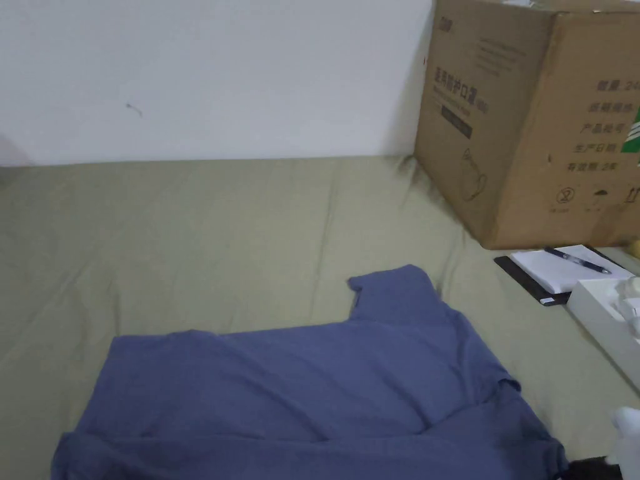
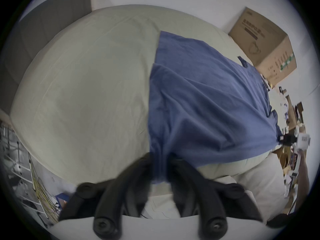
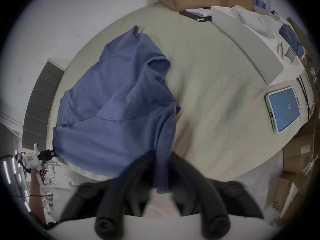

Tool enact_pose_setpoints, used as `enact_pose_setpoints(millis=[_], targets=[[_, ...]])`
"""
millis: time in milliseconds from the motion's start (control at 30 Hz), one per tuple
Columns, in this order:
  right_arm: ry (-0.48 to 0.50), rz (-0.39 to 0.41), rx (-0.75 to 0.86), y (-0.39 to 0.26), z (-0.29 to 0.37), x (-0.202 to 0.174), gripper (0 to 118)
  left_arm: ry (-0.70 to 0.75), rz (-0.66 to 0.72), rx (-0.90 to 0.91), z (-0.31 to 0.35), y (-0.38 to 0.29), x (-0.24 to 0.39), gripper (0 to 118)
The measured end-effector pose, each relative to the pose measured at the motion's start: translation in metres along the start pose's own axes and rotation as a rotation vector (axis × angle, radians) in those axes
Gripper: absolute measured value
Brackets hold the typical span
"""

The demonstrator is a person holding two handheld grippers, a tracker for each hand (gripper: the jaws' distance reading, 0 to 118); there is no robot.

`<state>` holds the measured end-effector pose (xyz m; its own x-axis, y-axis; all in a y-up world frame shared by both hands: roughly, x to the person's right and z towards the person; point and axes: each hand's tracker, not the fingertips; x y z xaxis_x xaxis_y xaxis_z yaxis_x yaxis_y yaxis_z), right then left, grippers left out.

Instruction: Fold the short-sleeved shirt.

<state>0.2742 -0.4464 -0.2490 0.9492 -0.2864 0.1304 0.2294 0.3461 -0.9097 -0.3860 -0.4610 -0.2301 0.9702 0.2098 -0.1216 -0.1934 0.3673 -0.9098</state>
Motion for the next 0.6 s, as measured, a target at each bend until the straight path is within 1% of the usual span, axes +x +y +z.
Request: enact_pose_setpoints(millis=[33, 67, 100, 133, 167, 200, 233, 300, 367, 400, 433, 467, 500, 533, 567, 600], targets=[[-0.045, 0.01, 0.019, 0.0, 0.001, -0.002, 76, 0.033, -0.005, 0.012, 0.002, -0.001, -0.001, 50], [-0.073, 0.034, 0.028, -0.001, 0.002, -0.004, 110, 0.1, -0.048, 0.049, 0.006, -0.002, 0.0, 72], [-0.059, 0.044, 0.058, 0.0, 0.006, 0.0, 114, 0.192, -0.128, 0.102, 0.014, -0.004, 0.003, 98], [-0.032, 0.059, 0.127, 0.002, 0.012, -0.003, 107, 0.261, -0.188, 0.151, 0.021, -0.004, 0.01, 108], [-0.043, 0.06, 0.146, 0.005, 0.018, -0.009, 106, 0.311, -0.243, 0.227, 0.033, -0.005, 0.016, 110], [-0.039, 0.061, 0.162, 0.006, 0.024, -0.017, 108, 0.305, -0.268, 0.291, 0.045, -0.005, 0.022, 110], [-0.026, 0.073, 0.197, 0.005, 0.044, -0.026, 110, 0.279, -0.286, 0.342, 0.057, -0.004, 0.027, 110], [0.032, 0.128, 0.313, 0.001, 0.067, -0.056, 112, 0.068, -0.217, 0.442, 0.074, -0.002, 0.039, 110], [0.072, 0.21, 0.459, -0.009, 0.08, -0.087, 108, -0.11, -0.138, 0.552, 0.09, -0.006, 0.055, 109], [0.091, 0.253, 0.58, -0.018, 0.087, -0.104, 96, -0.202, -0.112, 0.642, 0.099, -0.01, 0.068, 102], [0.103, 0.289, 0.677, -0.027, 0.091, -0.118, 72, -0.253, -0.102, 0.712, 0.104, -0.014, 0.076, 86], [0.117, 0.335, 0.779, -0.036, 0.095, -0.132, 36, -0.271, -0.097, 0.795, 0.107, -0.019, 0.085, 58], [0.138, 0.371, 0.849, -0.041, 0.089, -0.138, 0, -0.244, -0.1, 0.866, 0.109, -0.024, 0.096, 8], [0.12, 0.39, 0.887, -0.044, 0.085, -0.147, 0, -0.192, -0.109, 0.914, 0.104, -0.026, 0.102, 0], [0.093, 0.409, 0.917, -0.049, 0.079, -0.155, 0, -0.117, -0.12, 0.942, 0.101, -0.027, 0.111, 0], [0.083, 0.401, 0.936, -0.049, 0.074, -0.159, 0, -0.079, -0.122, 0.95, 0.097, -0.028, 0.116, 0]])
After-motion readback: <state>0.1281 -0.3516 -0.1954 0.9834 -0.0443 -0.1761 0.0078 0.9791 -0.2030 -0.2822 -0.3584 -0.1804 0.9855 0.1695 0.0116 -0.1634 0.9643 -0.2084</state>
